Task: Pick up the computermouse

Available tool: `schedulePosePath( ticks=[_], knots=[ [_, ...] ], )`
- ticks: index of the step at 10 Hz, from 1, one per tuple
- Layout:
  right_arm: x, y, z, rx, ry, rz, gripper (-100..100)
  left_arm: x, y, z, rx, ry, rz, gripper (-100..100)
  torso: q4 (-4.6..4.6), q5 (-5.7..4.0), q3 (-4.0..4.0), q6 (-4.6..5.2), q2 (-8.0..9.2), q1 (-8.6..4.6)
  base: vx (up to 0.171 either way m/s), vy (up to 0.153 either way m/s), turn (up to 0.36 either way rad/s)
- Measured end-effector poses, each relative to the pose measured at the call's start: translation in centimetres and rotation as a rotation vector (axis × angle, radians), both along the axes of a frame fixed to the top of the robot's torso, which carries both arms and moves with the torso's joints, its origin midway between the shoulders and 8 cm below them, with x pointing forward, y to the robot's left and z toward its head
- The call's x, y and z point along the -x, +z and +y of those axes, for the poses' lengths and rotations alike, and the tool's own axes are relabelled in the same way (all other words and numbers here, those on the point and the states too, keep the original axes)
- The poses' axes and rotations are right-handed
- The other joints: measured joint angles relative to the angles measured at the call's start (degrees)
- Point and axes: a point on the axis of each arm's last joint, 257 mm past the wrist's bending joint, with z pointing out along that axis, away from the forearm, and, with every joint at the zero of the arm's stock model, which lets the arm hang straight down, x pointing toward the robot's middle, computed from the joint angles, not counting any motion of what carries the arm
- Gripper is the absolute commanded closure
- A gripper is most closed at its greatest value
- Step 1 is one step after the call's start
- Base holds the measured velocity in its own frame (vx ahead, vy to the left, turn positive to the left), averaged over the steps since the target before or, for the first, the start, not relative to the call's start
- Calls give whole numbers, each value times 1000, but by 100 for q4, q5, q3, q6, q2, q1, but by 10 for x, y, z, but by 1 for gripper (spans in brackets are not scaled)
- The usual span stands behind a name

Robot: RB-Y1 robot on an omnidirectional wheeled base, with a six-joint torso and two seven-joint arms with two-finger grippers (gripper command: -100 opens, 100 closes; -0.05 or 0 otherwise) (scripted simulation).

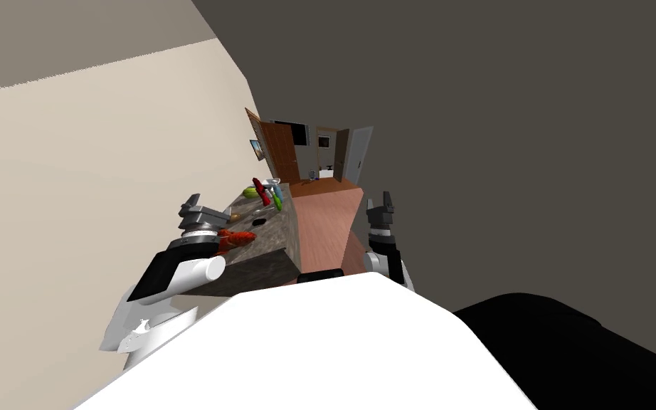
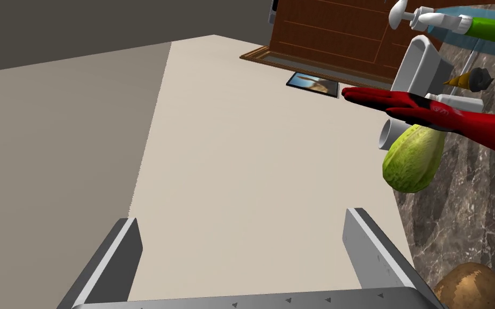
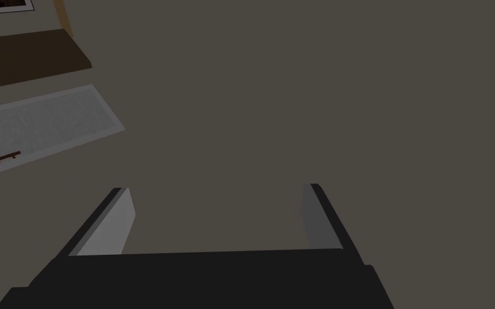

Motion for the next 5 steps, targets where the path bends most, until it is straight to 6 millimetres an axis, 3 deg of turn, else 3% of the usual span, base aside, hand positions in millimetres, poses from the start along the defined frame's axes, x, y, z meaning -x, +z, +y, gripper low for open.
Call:
schedulePosePath(
  ticks=[5],
  knots=[
    [0,0,0,0,0,0,0,-7,-24,24,46,33,101,-100,0,3,0,1,-1,12,39,-59,-36]
  ],
)
